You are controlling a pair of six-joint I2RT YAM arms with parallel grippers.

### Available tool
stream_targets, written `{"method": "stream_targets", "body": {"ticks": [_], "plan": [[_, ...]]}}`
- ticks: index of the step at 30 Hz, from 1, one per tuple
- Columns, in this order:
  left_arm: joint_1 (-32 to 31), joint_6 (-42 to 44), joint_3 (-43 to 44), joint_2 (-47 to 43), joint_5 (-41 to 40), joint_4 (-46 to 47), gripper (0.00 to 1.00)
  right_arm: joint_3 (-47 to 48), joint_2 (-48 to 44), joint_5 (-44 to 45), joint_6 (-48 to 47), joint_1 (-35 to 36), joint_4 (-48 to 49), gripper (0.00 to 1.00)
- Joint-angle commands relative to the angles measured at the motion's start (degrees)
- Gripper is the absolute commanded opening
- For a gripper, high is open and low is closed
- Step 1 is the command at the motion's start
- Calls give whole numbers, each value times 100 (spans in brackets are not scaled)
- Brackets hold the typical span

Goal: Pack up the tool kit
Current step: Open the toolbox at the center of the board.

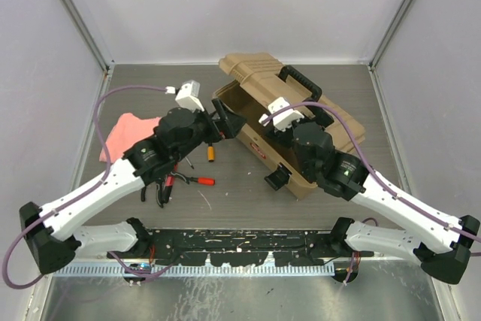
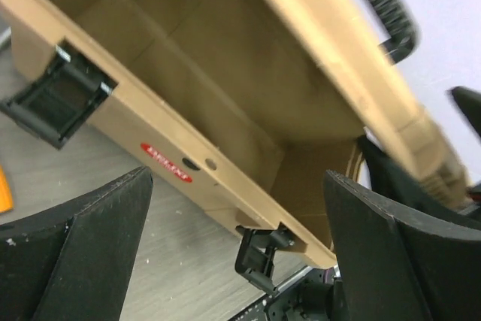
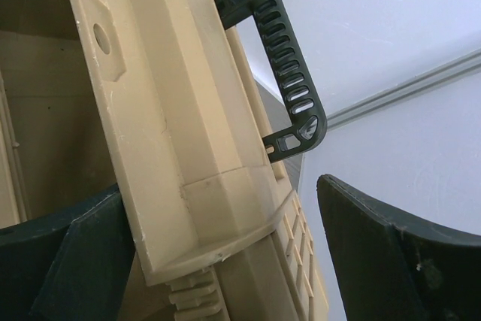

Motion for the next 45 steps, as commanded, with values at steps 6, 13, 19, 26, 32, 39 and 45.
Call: {"method": "stream_targets", "body": {"ticks": [6,13,19,26,32,39,45], "plan": [[-438,-1505,533,1328,-575,-723,98,535,34,43,456,-512,636,99],[-471,-2188,948,2213,-728,-692,98,624,49,-311,637,-850,451,99],[-484,-2400,1173,2604,-1092,-731,98,669,-8,-465,624,-939,391,100],[-525,-2182,1052,3052,-965,-1183,87,737,1,-493,562,-1050,380,100],[-558,-2101,432,3060,-831,-917,64,1007,79,-733,563,-1501,363,100],[-569,-1742,410,3037,-909,-1167,54,1623,384,-1890,903,-2686,-41,100],[-562,-1543,316,3010,-860,-1096,52,2090,829,-2960,1105,-3699,-215,100]]}}
